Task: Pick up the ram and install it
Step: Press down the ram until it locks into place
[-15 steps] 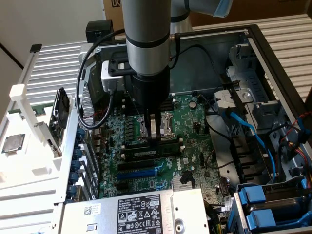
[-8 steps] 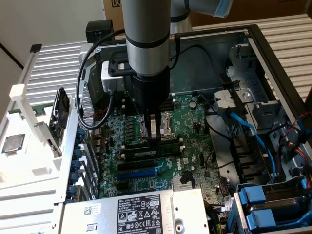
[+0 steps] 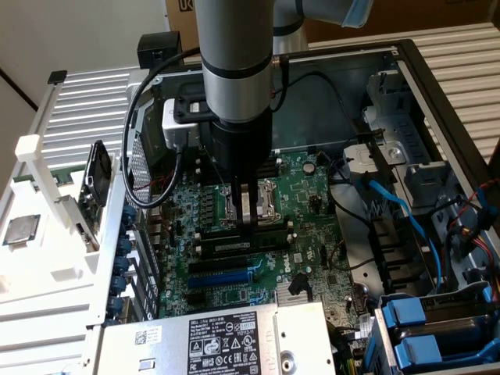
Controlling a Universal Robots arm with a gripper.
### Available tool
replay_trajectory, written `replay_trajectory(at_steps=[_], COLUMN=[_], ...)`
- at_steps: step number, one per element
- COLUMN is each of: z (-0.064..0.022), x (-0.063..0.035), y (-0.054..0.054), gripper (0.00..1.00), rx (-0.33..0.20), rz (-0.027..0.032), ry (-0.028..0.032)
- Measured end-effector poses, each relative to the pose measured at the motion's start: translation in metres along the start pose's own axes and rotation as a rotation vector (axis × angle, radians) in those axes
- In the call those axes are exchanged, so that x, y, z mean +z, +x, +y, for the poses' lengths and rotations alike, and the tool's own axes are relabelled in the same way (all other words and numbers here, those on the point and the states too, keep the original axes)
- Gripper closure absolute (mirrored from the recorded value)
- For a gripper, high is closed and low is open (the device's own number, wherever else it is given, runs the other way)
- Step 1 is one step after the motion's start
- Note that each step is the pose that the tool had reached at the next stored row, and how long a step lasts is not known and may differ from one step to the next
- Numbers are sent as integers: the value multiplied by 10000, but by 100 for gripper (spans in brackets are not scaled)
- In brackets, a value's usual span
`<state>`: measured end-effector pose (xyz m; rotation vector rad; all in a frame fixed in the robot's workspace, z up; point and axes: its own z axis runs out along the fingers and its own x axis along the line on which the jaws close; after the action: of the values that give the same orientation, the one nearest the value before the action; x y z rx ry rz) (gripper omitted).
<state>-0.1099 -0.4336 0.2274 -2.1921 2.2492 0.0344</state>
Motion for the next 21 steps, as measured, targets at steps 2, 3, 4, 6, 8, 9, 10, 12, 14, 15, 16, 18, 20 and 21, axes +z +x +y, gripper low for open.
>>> replay_trajectory(at_steps=[2,3,4,6,8,9,10,12,14,15,16,18,20,21], z=[0,0,0,0,0,0,0,0,0,0,0,0,0,1], x=[2,3,3,4,7,10,12,15,16,17,15,-2,-40,-70], y=[1,1,1,2,2,3,3,3,2,3,2,0,0,1], gripper=[89,89,89,89,89,89,89,89,89,89,89,89,89,89], rx=[1,0,0,0,1,0,0,0,0,0,0,2,0,1], rz=[-1,-1,-2,-1,1,0,0,2,0,-1,-3,-17,-16,-1], ry=[0,1,1,1,0,-1,-1,-1,0,1,1,8,12,1])
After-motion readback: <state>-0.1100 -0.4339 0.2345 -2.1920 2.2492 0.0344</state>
